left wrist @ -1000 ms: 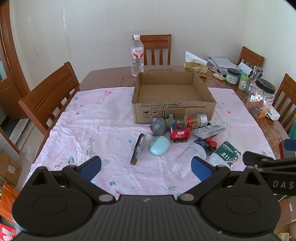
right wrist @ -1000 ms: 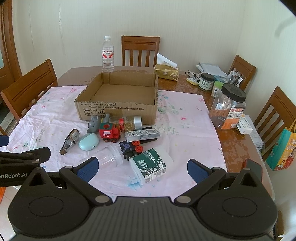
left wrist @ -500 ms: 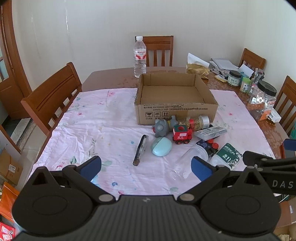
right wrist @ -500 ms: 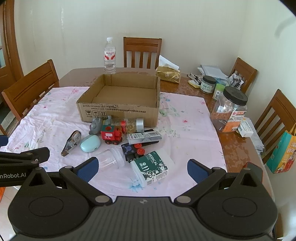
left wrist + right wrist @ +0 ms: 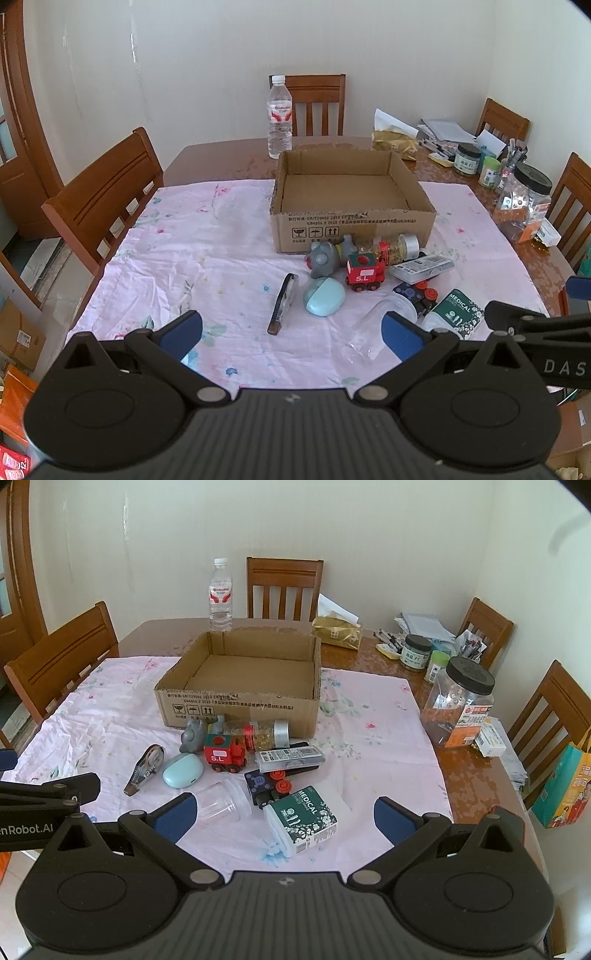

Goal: Organize rigid objects

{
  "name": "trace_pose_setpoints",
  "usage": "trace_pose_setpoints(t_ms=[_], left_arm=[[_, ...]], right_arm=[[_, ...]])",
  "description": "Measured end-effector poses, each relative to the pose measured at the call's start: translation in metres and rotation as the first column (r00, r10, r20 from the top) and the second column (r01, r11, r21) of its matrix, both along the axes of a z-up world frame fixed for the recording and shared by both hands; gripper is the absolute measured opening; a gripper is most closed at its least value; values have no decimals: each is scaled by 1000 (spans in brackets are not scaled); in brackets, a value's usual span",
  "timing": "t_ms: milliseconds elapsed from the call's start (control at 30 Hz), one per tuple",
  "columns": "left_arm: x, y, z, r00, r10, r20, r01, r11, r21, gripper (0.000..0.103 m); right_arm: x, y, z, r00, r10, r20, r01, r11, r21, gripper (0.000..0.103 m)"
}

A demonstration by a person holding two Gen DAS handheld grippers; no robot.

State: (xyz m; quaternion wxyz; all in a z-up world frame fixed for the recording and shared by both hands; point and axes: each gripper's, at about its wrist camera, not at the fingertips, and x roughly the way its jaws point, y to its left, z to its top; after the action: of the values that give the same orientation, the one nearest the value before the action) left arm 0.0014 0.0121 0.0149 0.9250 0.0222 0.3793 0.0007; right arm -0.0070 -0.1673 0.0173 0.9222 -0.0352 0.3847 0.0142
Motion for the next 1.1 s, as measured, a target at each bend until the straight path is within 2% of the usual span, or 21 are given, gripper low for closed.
trace_pose_setpoints(t_ms=[600, 767, 1100], left_arm=[[18, 6, -15, 999, -33, -3, 33, 999, -13, 103], [28, 10, -28, 999, -36, -15, 36, 999, -4, 103], [57, 27, -65, 997, -8, -82, 10, 1000, 16, 103]], right_arm=[[14, 5, -11, 1000, 30, 8, -30, 1000, -1, 103], [20, 4, -21, 999, 38, 0, -38, 999, -6, 103], [38, -10, -53, 996, 12, -86, -13, 1000, -17, 103]])
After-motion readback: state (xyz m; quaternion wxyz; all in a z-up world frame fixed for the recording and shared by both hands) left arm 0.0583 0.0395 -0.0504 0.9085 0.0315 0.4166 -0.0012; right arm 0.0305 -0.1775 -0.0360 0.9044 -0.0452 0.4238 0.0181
